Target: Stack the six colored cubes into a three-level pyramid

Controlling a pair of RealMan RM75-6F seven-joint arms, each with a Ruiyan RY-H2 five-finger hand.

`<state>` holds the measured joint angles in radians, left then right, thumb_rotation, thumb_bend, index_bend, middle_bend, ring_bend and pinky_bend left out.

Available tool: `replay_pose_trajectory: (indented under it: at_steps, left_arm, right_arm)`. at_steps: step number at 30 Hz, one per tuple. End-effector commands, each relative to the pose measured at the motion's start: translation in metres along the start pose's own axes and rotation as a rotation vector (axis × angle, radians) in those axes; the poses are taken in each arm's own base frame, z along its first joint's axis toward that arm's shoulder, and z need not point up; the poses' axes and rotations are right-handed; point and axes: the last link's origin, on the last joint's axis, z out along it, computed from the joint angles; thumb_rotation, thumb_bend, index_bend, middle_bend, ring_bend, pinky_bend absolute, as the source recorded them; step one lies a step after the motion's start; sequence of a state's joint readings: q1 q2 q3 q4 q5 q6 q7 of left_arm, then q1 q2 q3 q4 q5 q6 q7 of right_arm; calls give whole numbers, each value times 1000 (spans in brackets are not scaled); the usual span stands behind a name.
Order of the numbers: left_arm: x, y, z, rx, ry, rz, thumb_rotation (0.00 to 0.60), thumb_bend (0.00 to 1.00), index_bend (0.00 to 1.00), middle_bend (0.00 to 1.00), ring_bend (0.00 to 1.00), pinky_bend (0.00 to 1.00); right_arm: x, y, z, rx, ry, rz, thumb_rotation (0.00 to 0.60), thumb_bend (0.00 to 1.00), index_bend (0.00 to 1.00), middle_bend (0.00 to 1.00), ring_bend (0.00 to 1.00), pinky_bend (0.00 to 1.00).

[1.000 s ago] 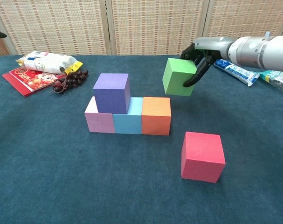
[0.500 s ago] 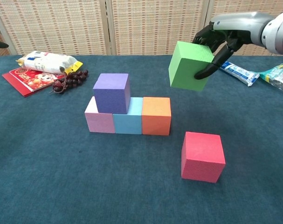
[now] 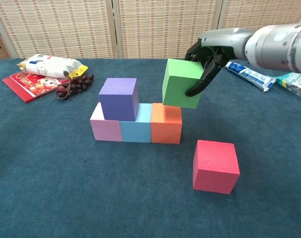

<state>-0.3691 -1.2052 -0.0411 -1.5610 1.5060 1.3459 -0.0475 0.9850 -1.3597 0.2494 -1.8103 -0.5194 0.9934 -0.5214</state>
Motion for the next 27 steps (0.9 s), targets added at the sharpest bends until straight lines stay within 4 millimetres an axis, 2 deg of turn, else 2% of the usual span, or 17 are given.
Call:
replay_pose_trajectory:
  at_steps: [1, 12, 27]
  left_arm:
    - [-1, 0, -1, 0, 0, -4, 600, 309, 42, 0, 0, 105]
    - [-2, -5, -3, 2, -1, -18, 600, 307, 36, 0, 0, 105]
    - [-5, -8, -4, 0, 1, -39, 600, 307, 35, 0, 0, 105]
  right_arm:
    - [-3, -8, 8, -6, -9, -8, 600, 262, 638, 534, 386, 313]
    - [-12, -30, 17, -29, -25, -22, 600, 262, 629, 534, 387, 310]
    - [-19, -45, 24, -51, -47, -56, 600, 262, 604, 534, 381, 265]
